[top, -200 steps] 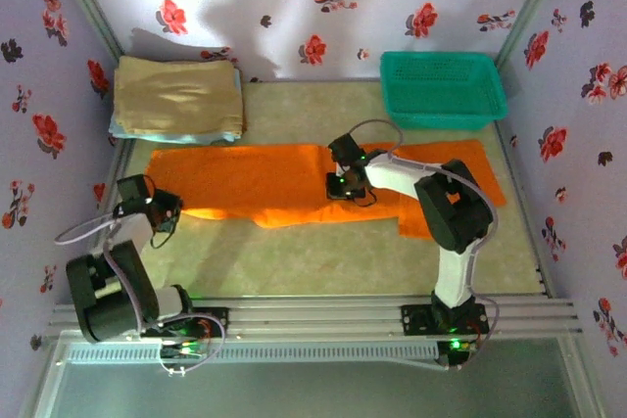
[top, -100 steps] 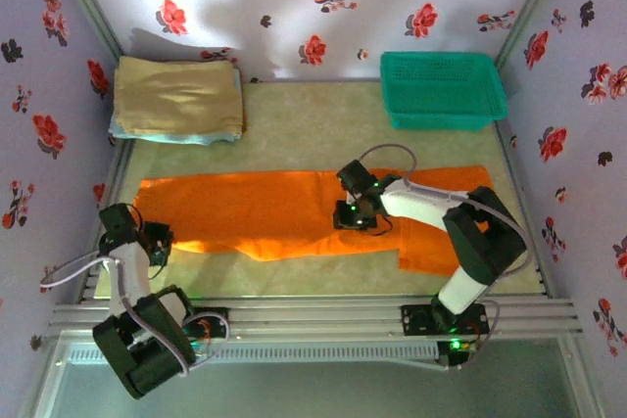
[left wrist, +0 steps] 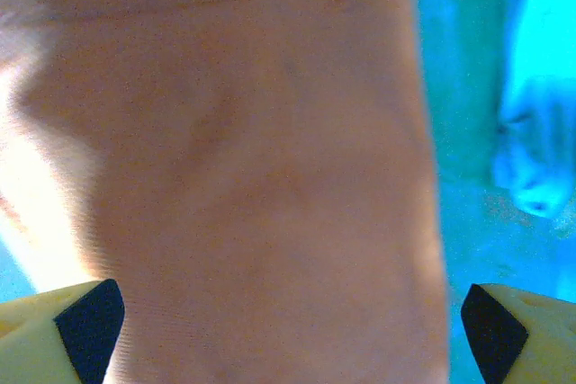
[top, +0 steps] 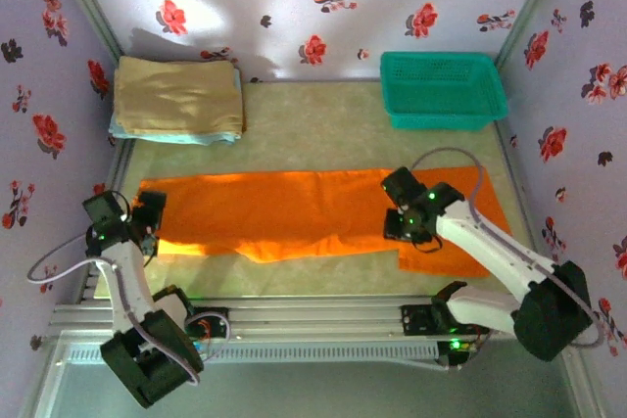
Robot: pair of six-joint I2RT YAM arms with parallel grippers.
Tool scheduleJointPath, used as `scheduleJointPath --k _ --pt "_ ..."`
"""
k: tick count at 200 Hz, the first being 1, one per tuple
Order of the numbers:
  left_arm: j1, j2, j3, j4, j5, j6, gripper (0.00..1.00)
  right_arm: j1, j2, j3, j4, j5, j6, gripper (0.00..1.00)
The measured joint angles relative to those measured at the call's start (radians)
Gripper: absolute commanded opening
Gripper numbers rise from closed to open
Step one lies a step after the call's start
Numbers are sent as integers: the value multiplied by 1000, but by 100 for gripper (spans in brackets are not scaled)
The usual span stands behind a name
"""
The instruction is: Fold and stack the trousers
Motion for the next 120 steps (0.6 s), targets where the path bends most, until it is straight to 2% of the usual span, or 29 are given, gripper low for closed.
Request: scheduleJointPath --k 34,64,91,120 --pt "-104 -19 56 28 14 -29 98 9 -17 -120 3 -24 122 42" --pt "-198 -17 56 52 16 -66 98 36 72 -184 69 -41 185 40" --pt "-225 -10 28 90 18 -80 98 76 189 -189 137 -53 205 26" --pt "-233 -10 0 92 19 -91 98 81 191 -174 127 -36 231 5"
